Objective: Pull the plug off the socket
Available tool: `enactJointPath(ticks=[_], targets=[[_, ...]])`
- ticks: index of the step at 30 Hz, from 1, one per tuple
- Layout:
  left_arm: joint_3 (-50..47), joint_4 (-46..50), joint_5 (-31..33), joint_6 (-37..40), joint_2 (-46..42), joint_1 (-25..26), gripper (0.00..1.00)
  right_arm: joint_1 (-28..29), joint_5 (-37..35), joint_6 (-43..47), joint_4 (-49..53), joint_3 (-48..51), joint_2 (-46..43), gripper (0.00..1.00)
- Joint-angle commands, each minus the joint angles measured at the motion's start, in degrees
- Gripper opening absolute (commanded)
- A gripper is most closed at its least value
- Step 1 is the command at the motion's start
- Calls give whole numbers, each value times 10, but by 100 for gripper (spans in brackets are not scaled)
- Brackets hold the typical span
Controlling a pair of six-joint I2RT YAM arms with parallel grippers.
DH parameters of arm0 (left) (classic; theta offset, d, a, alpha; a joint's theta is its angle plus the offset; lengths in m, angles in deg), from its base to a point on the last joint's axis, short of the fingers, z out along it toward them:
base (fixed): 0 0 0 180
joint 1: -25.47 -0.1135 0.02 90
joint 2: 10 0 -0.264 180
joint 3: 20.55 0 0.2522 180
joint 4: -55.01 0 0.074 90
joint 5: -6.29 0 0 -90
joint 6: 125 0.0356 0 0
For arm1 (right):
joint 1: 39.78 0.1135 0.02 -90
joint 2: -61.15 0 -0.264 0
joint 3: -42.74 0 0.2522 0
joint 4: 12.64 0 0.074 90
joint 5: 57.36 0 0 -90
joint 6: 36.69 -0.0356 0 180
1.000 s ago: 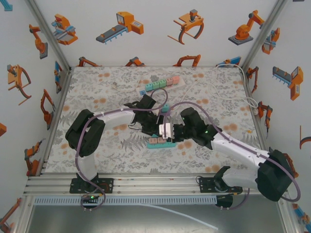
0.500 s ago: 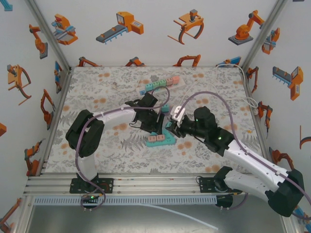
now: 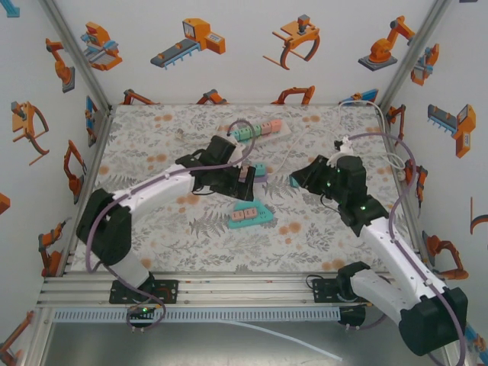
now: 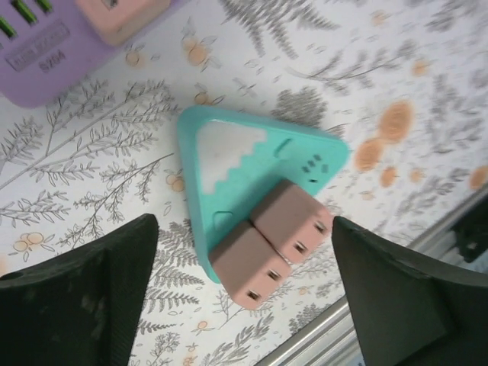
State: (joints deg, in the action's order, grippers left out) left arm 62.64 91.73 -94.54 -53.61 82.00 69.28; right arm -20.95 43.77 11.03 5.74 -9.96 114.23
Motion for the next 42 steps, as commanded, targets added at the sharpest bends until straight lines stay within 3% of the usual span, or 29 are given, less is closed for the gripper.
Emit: enactJointPath(ticks=[1, 3, 10, 13, 18, 32, 42], targets=[[-37, -39, -37, 1, -69, 3, 96, -26, 47, -110, -28, 41, 15, 0], [-69, -62, -46, -3, -110, 6, 100, -38, 56, -124, -51, 65, 29, 0], [-162, -106, -15, -10, -244, 10, 97, -46, 74, -131, -205, 160, 102, 0], [-194, -119, -5, -17, -273, 11, 97, -46, 79, -131, -277, 189, 138, 0], [-222, -139, 1, -34, -287, 10, 97, -46, 69, -129, -297, 201, 192, 1], [-220, -136, 19, -29, -287, 10, 97, -46, 35, -112, -287, 233, 218, 36], [-226, -129, 47, -34, -299, 11, 97, -46, -20, -66, -177, 219, 116, 58]])
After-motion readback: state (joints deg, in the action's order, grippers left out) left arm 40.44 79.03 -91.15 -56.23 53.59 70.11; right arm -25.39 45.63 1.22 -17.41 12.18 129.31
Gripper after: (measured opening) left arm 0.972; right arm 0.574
